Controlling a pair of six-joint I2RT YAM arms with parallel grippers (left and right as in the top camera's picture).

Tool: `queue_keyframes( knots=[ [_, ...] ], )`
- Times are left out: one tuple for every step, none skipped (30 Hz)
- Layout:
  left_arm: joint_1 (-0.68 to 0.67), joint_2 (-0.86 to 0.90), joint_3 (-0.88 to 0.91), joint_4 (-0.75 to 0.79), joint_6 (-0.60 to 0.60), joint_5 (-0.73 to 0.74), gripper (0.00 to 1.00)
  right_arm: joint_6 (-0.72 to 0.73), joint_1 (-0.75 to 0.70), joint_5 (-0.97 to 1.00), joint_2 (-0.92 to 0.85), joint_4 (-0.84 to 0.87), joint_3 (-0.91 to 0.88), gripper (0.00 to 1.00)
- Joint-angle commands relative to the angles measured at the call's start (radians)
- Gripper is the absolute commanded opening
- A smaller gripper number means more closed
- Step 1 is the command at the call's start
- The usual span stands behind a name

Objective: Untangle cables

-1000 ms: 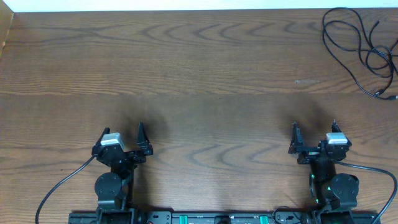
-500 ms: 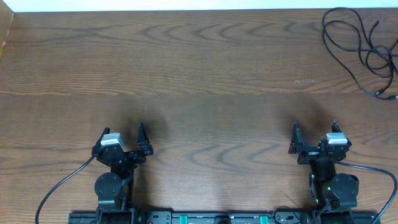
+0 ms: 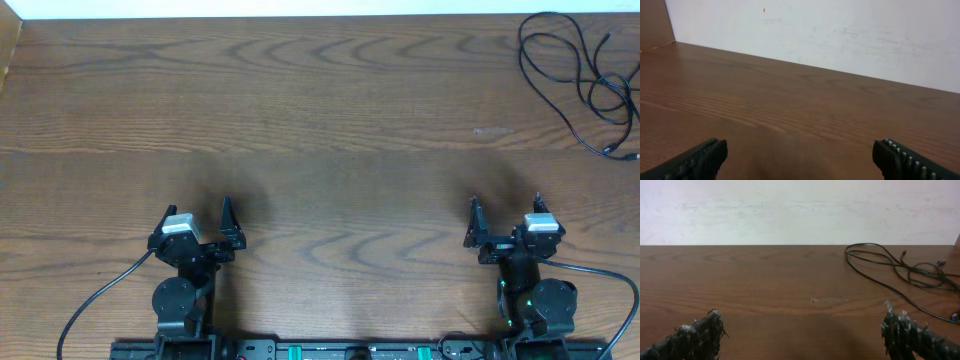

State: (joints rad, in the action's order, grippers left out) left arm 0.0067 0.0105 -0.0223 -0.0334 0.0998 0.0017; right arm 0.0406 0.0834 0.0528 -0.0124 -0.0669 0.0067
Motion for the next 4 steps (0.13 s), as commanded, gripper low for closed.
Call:
queue_keyframes(
  knots=[
    [0.006,-0.006,0.018,-0.040,-0.013,-0.010,0.98,-0.012,-0.004,0.004,0.008,-0.004,-0.001,0.99],
    [0.006,-0.006,0.018,-0.040,-0.013,-0.010,0.98,-0.012,-0.004,0.004,0.008,-0.004,-0.001,0.99],
    [0.006,-0.006,0.018,-0.040,-0.013,-0.010,0.98,-0.012,-0.004,0.004,0.008,-0.004,-0.001,0.99],
    [0.006,-0.006,0.018,-0.040,-0.013,-0.010,0.98,-0.012,-0.004,0.004,0.008,-0.004,-0.001,0.99]
  ],
)
